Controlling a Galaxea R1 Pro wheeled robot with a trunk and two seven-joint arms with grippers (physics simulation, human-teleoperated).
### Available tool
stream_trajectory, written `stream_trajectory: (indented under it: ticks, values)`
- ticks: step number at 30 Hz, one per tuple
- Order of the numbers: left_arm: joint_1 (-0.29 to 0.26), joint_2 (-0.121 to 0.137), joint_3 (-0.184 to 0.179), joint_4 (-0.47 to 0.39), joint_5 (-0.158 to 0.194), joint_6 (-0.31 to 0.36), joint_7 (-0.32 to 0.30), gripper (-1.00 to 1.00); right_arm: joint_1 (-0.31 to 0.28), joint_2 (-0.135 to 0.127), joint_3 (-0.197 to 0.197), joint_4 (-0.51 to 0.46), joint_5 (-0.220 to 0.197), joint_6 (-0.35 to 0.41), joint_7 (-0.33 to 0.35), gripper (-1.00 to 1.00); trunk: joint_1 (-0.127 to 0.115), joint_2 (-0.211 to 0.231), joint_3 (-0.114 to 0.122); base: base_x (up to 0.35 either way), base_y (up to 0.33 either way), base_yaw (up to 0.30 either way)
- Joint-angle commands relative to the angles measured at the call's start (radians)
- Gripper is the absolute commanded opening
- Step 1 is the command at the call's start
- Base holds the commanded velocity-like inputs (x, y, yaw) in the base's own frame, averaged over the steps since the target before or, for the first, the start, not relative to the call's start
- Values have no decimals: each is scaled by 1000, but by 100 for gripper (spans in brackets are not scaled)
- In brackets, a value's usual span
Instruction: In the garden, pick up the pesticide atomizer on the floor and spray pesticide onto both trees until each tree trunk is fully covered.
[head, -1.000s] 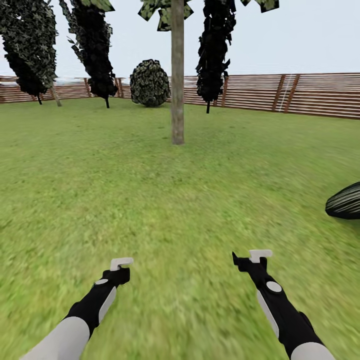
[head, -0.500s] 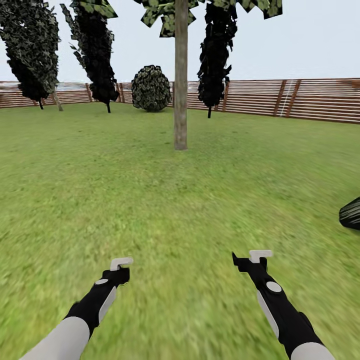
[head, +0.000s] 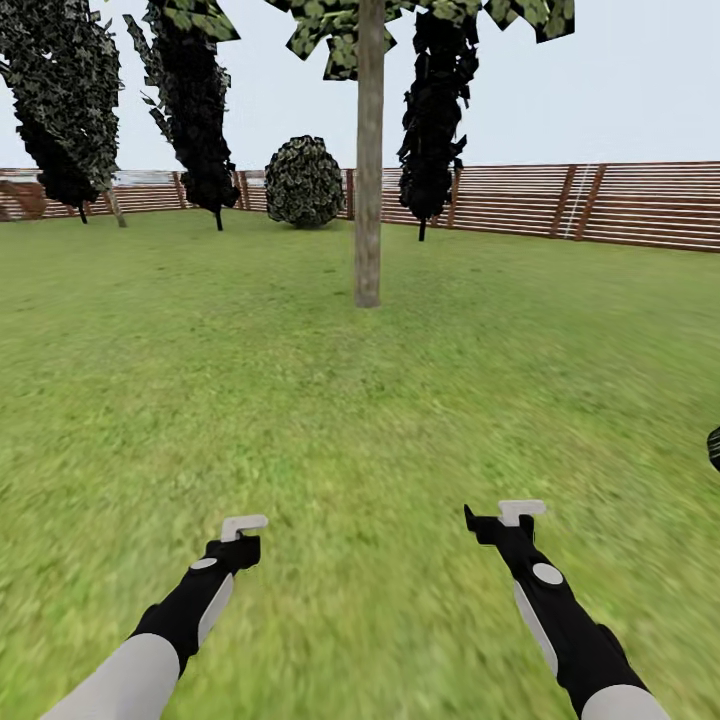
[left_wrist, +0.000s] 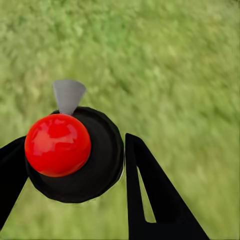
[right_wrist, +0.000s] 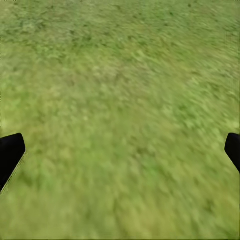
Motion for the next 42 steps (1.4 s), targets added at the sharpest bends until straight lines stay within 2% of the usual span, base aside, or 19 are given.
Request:
stream_trajectory:
  ticks: [1, 42]
  values:
    - [0, 0, 0, 0, 0, 0, 0, -100, 0, 0, 0, 0, 0, 0, 0, 100, 0, 0, 0, 296, 181, 0]
    - [2, -1, 1, -1, 0, 1, -1, -100, 0, 0, 2, -1, 2, 0, 0, 100, 0, 0, 0, 296, 181, 0]
